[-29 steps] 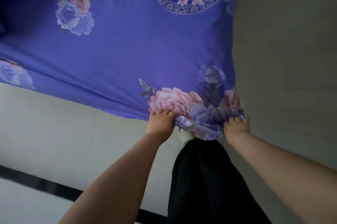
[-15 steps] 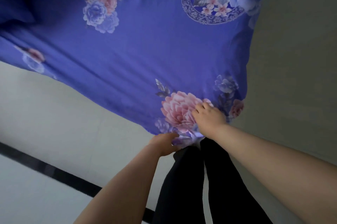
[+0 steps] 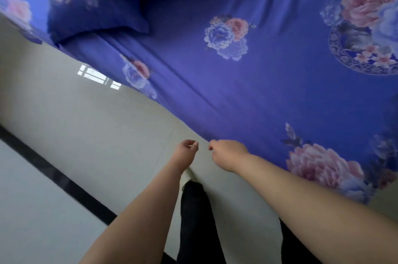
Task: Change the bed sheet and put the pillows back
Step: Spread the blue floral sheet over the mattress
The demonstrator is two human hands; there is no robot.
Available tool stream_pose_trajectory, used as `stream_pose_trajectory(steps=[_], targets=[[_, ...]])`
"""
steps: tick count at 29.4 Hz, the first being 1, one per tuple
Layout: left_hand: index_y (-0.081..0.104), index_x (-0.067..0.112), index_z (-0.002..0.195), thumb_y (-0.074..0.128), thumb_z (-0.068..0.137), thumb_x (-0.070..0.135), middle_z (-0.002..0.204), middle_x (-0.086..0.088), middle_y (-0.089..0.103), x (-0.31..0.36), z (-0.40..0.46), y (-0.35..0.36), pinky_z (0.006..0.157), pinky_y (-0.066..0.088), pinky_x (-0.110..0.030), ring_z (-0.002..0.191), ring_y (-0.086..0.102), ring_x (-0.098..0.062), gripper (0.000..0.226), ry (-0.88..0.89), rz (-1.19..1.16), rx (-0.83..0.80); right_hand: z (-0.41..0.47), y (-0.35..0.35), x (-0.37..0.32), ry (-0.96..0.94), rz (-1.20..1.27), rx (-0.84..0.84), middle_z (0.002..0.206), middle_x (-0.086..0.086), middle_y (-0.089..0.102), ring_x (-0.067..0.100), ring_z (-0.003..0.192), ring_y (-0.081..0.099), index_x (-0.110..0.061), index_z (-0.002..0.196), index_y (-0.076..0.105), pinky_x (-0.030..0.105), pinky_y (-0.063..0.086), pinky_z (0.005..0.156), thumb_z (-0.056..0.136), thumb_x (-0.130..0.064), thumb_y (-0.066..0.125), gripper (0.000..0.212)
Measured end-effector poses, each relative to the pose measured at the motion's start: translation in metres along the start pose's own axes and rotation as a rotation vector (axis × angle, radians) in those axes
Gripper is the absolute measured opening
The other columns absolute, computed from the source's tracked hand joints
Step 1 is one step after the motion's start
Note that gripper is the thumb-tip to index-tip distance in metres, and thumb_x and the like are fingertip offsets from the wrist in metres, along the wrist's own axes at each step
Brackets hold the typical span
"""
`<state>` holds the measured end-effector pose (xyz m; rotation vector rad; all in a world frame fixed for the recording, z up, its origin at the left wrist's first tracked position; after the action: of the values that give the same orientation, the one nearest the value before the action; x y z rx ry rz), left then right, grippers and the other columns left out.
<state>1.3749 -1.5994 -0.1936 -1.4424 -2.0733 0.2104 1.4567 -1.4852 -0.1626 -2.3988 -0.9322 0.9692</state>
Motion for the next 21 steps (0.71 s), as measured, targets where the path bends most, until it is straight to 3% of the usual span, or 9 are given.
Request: stream_pose_trajectory(steps=[3, 10, 16, 21], targets=[[0.058, 0.005, 0.115, 0.049, 0.098, 0.026, 0.105, -0.01, 0.067, -0.024, 0.025, -0.084, 0.074, 0.041, -0.026, 0.088, 0.057, -0.019, 0.029, -0.016, -0.104, 0.034, 0.053, -0.012, -0.068, 0.03, 0.056, 0.026, 0.127, 0.004, 0.057, 0.03, 0.112, 0.055, -0.024, 0.126, 0.049, 0.038, 0.047, 0.088, 0.095, -0.021, 0.036, 0.034], [0.057, 0.013, 0.113, 0.045, 0.099, 0.026, 0.103, -0.001, 0.066, -0.062, 0.083, -0.274, 0.076, 0.042, -0.028, 0.093, 0.059, -0.017, 0.023, -0.037, -0.319, 0.18, 0.162, -0.039, -0.212, -0.003, 0.133, 0.139, 0.13, 0.001, 0.054, 0.026, 0.117, 0.052, -0.025, 0.126, 0.051, 0.034, 0.042, 0.091, 0.093, -0.023, 0.041, 0.034], [0.055, 0.017, 0.116, 0.05, 0.097, 0.03, 0.108, 0.002, 0.062, -0.039, 0.148, -0.341, 0.085, 0.043, -0.032, 0.099, 0.058, -0.015, 0.024, -0.066, -0.556, 0.152, 0.233, -0.097, -0.257, -0.015, 0.152, 0.265, 0.134, 0.002, 0.047, 0.025, 0.124, 0.045, -0.022, 0.126, 0.052, 0.036, 0.04, 0.097, 0.093, -0.026, 0.047, 0.034], [0.05, 0.011, 0.131, 0.055, 0.094, 0.03, 0.112, -0.002, 0.058, -0.009, 0.209, -0.389, 0.082, 0.045, -0.03, 0.1, 0.058, -0.016, 0.042, -0.11, -0.615, 0.199, 0.303, -0.144, -0.277, -0.001, 0.18, 0.272, 0.135, -0.001, 0.044, 0.021, 0.126, 0.041, -0.023, 0.123, 0.051, 0.038, 0.043, 0.097, 0.094, -0.026, 0.048, 0.03]])
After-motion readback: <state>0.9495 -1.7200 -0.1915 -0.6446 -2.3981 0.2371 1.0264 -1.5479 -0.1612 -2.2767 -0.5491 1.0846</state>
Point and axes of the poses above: each hand's wrist, its own z-axis towards the middle knuckle, its own y-axis out of the palm, x = y × z, the point moved 10 cm from there along z, towards the middle knuckle
